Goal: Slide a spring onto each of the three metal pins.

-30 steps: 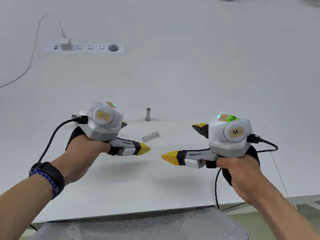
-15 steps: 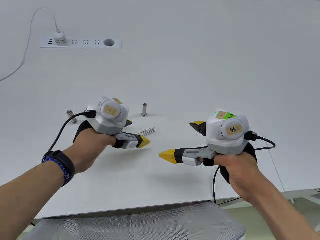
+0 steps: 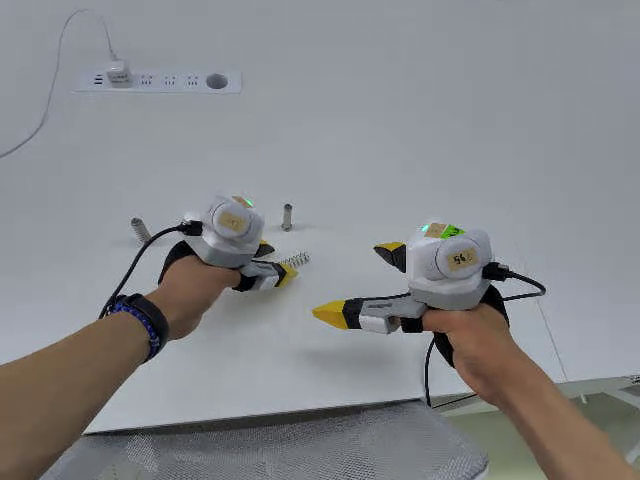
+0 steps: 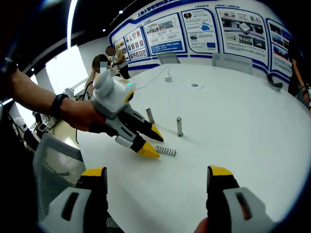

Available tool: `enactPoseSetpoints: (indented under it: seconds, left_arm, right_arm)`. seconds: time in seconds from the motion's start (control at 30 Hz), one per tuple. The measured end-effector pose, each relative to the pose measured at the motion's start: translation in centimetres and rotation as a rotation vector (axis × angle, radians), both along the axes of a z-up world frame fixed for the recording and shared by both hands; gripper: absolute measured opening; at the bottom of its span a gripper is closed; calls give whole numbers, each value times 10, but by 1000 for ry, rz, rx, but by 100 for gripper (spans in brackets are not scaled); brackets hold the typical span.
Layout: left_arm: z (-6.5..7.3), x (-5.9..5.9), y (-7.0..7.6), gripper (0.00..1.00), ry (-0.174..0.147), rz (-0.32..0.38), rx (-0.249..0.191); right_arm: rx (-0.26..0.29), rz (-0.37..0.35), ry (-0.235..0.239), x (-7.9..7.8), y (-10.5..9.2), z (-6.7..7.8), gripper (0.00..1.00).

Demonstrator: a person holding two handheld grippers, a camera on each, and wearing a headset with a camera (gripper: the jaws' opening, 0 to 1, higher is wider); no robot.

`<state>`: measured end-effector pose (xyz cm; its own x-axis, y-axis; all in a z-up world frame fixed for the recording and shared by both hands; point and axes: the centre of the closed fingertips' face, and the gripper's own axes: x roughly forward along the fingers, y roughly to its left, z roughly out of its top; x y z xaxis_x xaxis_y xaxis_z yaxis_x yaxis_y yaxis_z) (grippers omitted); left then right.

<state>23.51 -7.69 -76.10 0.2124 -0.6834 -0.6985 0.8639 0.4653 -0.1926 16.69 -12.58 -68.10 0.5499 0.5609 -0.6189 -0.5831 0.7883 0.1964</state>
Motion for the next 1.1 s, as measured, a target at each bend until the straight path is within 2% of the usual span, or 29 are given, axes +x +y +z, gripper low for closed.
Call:
enactPoseSetpoints:
  seconds: [0.1,0.17,0.27,0.37,0.47,0.5,0.53,0.57,0.63,0.7,0.73,1.1]
  left_arm:
    - [-5,-2,3,28,-17,-2,30]
    - [-4,1,-1,26,-15,5,3]
    - [-2,1,-3,23,-23,3,7]
    - [-3,2,-4,21,-47,-6,18]
    - [-4,4,-2,15,-89,-20,45]
    - [-5,5,1,12,-124,-49,79]
    - [-5,0,1,11,-147,-82,100]
    - [-4,-1,0,11,-154,-78,99]
    - [-4,-4,-1,10,-123,-70,89]
    - [-5,-5,3,10,-111,-47,92]
    - [-4,-6,5,10,-93,-32,84]
    - [19,-9,30,10,-116,6,53]
  right_arm:
    - [-3,4,-2,0,-2,2,86]
    - [-6,6,-1,0,-3,2,86]
    - [-15,12,7,-2,-7,0,86]
    - [-21,12,11,-3,-9,-1,86]
    - [-19,8,13,-4,-10,-2,86]
    - [-19,9,13,-4,-9,-2,86]
    - [-19,14,15,-5,-8,-2,86]
    - [-20,17,16,-5,-7,-3,86]
    - [-22,24,17,-5,-5,-3,86]
    - [-21,28,19,-5,-4,-4,86]
    - [-20,29,19,-5,-3,-3,86]
    - [10,40,41,-9,6,-6,83]
